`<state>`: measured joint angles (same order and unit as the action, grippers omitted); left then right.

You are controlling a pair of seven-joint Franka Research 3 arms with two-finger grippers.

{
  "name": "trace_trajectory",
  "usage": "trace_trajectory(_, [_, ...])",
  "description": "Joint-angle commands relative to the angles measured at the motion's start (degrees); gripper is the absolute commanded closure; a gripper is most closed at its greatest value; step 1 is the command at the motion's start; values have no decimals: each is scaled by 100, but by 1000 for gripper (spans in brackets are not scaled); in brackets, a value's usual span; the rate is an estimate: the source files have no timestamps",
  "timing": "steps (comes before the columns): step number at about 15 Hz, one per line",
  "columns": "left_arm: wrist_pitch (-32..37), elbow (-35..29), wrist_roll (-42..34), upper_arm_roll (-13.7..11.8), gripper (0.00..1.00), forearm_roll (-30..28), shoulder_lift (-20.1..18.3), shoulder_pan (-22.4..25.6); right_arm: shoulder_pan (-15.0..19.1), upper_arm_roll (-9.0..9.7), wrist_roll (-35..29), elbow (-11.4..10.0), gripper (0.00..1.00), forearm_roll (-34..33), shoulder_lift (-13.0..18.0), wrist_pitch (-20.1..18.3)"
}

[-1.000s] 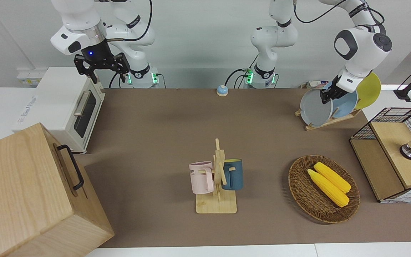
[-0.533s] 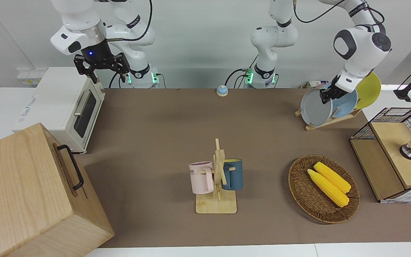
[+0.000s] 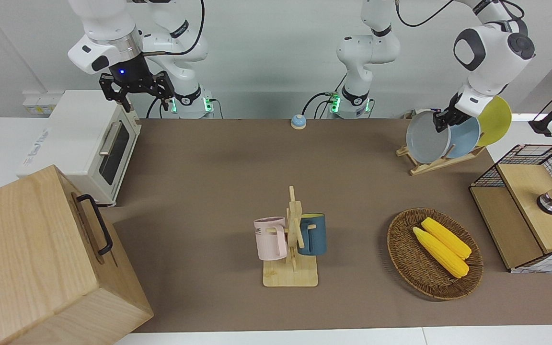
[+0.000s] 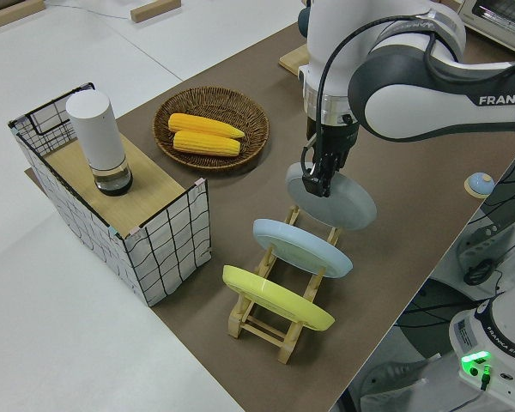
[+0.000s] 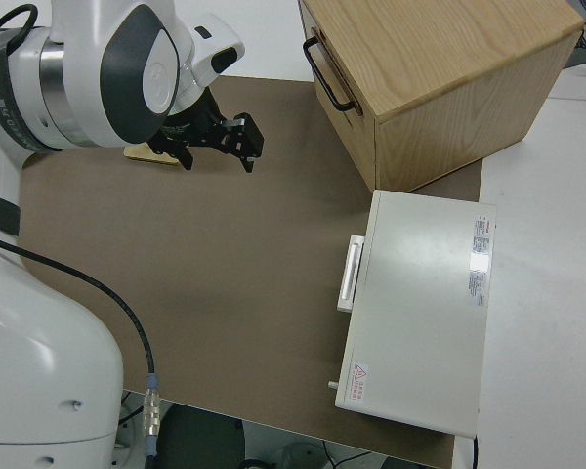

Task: Pick gray plate from low plate rack and place it on table with left arm
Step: 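Lift the gray plate out of the rack with the left gripper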

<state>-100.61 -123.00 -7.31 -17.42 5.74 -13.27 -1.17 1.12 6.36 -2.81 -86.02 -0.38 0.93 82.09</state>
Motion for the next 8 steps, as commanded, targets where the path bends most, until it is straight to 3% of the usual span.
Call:
trace_trajectory(1, [813, 714, 239, 142, 996, 217, -53, -67, 143, 103, -53, 42, 11, 109, 12, -88])
trace_trajectory(8, [1754, 1796, 362, 573, 1000, 586, -35, -58, 143, 103, -53, 42, 11, 109, 12, -88])
